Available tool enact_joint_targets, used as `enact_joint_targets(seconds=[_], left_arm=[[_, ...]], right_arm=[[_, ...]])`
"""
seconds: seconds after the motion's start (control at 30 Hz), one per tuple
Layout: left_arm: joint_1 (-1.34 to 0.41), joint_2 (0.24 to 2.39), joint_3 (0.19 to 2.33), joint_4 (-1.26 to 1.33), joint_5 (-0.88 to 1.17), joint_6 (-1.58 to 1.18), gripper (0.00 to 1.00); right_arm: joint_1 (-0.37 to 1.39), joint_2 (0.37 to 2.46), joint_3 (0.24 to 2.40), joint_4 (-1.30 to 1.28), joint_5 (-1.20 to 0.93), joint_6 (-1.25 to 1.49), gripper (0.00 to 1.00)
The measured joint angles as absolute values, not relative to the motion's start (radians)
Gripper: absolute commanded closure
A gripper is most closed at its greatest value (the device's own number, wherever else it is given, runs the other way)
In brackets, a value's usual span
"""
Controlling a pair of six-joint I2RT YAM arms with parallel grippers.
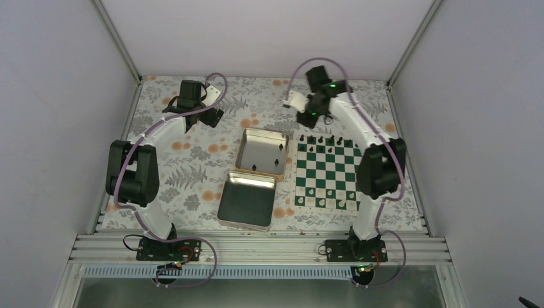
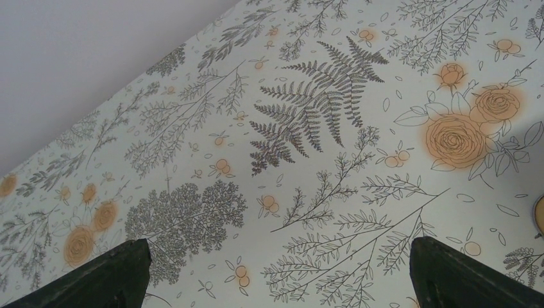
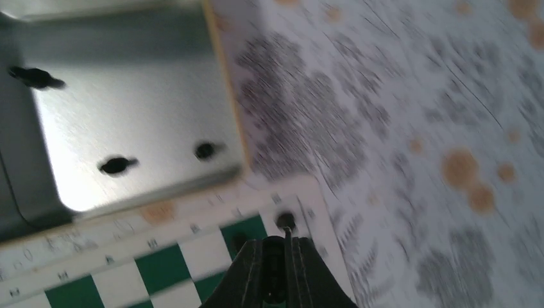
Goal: Set up the chess pieces on the board
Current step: Pick up the chess piece from the storage box, then place the chess piece on the chessboard.
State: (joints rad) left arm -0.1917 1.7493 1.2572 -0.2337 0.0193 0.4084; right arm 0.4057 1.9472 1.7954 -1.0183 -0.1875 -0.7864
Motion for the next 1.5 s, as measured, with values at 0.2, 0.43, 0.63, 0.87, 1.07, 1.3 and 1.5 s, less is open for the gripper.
enact_joint_targets(seconds=[0.2,0.43,0.63,0.87,1.07,1.3,1.5], left_arm=[[-0.192,1.749,1.257,-0.234,0.02,0.408,0.0],[-0.194,1.749,1.259,-0.238,0.02,0.408,0.0],[-0.2,1.749,1.259,-0.243,0.02,0.408,0.0],[-0.205,1.749,1.262,-0.245,0.02,0.408,0.0],[-0.205,1.749,1.262,-0.246,0.019,0.408,0.0],[-0.205,1.749,1.262,-0.245,0.019,0.408,0.0],[-0.205,1.749,1.262,-0.245,0.019,0.408,0.0]], right_arm=[[0.187,1.8,1.613,-1.003,-0.187,-0.785,0.96],[0.053,1.755,1.367,-0.964,-0.196,-0.788,0.96],[-0.038,1.755,1.293,-0.923,-0.205,-0.802,0.96],[-0.082,1.786,1.29,-0.865,-0.21,-0.816,0.96],[-0.082,1.864,1.291,-0.832,-0.221,-0.82,0.94],[-0.082,1.9,1.292,-0.805,-0.229,-0.819,0.93],[-0.085,1.911,1.304,-0.799,-0.234,-0.819,0.91]])
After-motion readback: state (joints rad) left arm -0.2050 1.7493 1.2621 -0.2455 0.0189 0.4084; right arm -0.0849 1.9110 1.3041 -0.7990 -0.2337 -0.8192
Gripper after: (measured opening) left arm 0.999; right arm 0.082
